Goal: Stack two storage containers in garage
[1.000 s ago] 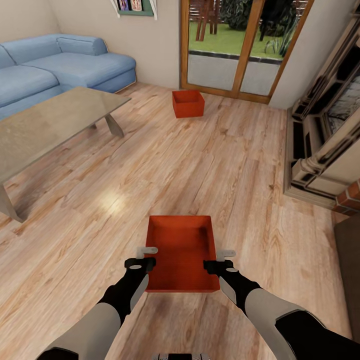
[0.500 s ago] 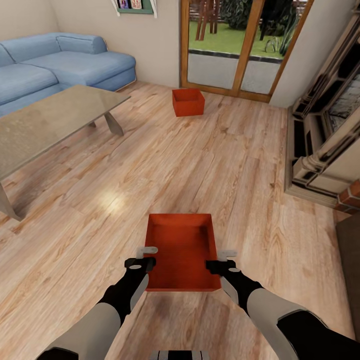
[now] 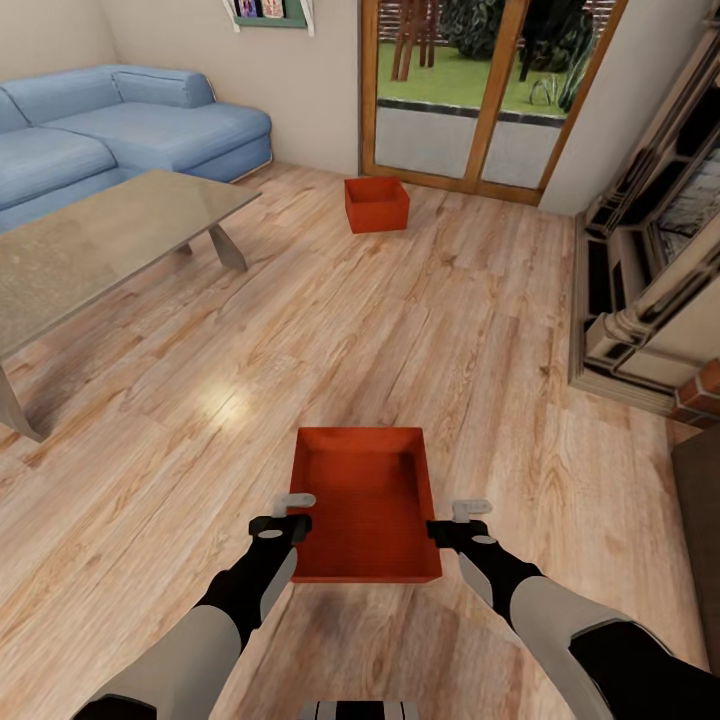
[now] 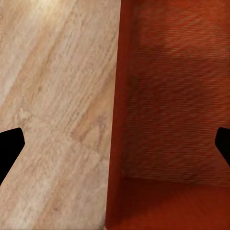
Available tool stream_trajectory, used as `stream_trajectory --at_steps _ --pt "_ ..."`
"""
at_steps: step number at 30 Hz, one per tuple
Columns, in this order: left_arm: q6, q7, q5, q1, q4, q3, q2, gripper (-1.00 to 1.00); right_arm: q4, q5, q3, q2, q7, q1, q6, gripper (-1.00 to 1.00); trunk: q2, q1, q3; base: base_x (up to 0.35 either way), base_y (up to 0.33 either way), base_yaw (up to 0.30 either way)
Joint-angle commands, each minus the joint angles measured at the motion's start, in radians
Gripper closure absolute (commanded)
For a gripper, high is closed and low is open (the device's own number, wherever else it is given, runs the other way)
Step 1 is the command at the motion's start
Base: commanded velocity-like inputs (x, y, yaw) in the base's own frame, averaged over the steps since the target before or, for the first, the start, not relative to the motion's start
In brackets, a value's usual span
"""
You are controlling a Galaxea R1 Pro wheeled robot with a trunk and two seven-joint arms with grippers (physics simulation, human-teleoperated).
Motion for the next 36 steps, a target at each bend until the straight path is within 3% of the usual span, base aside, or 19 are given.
stream_trajectory --at_steps 1,15,36 --pt "0.005 0.008 0.008 0.000 -0.002 -0.007 0.001 -1.00 0.001 -0.010 0.009 0.001 -0.004 -0.001 -0.002 -1.00 0.000 0.000 -0.001 0.000 0.000 0.000" --pt "0.005 0.008 0.008 0.000 -0.002 -0.007 0.001 -1.00 0.001 -0.010 0.011 0.013 -0.004 -0.001 -0.003 -1.00 0.000 0.000 -0.001 0.000 0.000 0.000" --pt "0.004 0.008 0.008 0.000 -0.002 -0.007 0.001 -1.00 0.001 -0.010 0.007 0.009 -0.004 -0.001 -0.004 -1.00 0.000 0.000 -0.001 0.000 0.000 0.000"
